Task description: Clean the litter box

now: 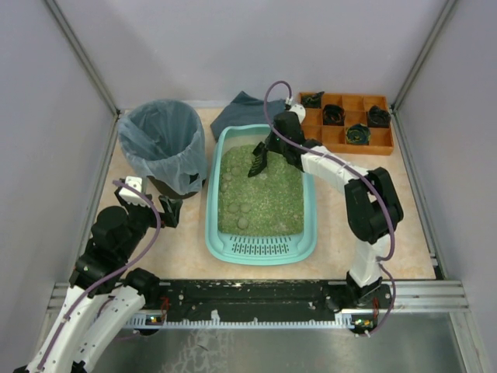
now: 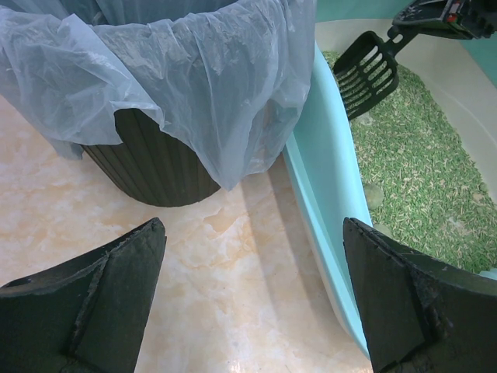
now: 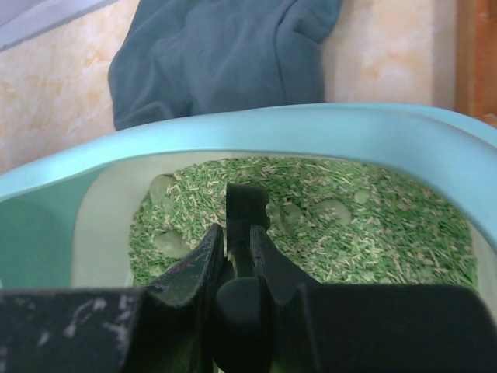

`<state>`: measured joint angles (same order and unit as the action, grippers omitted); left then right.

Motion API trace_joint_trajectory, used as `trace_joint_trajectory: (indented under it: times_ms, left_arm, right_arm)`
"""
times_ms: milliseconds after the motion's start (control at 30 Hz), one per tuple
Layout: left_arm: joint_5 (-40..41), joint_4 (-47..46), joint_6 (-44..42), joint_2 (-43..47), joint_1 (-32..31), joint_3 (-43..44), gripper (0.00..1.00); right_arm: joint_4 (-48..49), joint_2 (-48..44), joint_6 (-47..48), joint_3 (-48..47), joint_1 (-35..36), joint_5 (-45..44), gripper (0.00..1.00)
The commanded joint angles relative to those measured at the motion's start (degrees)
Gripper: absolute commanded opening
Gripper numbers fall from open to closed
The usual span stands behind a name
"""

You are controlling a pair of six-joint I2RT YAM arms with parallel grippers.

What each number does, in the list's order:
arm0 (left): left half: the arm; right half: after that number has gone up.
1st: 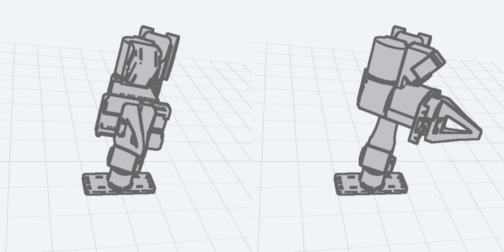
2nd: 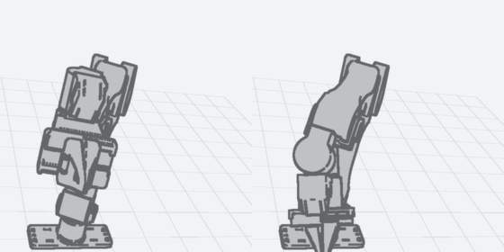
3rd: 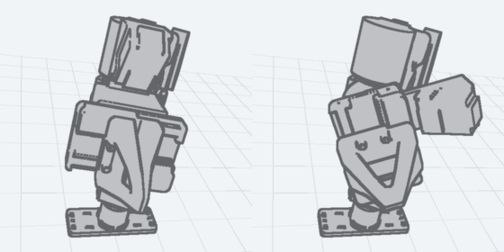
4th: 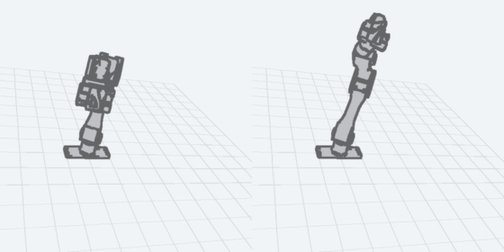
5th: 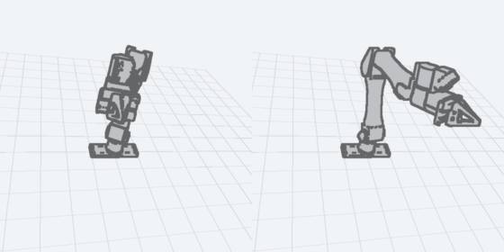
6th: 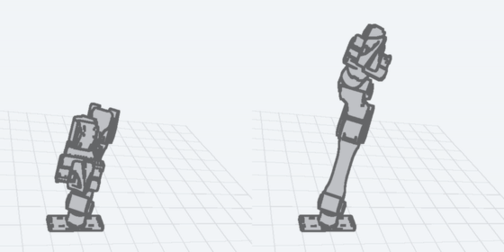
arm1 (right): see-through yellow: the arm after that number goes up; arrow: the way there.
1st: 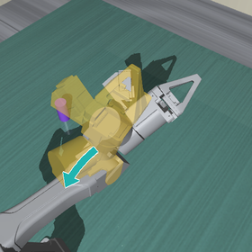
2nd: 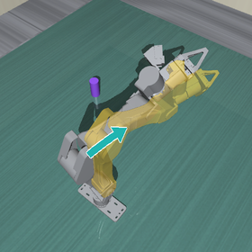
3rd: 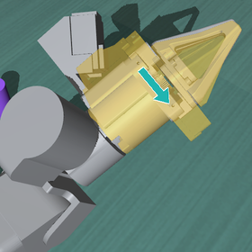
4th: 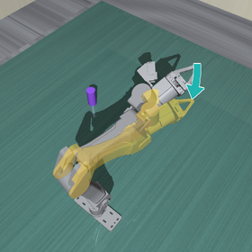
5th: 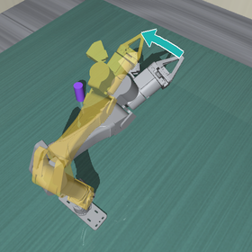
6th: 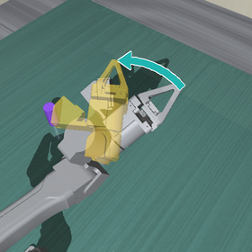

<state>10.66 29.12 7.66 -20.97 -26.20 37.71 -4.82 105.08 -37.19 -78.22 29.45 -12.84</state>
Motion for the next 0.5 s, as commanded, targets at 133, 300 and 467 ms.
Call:
trace_joint_trajectory:
  times_ms: [133,300,467]
  left_arm:
    - [0.1,-1.3,-0.2,-0.5,0.3,0.1,1.0]
    - [0.0,-1.3,-0.2,-0.9,0.3,0.1,1.0]
    - [-0.2,-1.3,-0.4,-1.0,0.4,0.2,1.0]
  right_arm:
    - [6.7,6.8,0.4,-2.1,-0.1,18.0,0.0]
    - [8.7,4.6,-0.7,1.2,-0.1,19.0,0.0]
    - [13.6,-0.1,-2.8,6.9,-0.6,20.1,0.0]
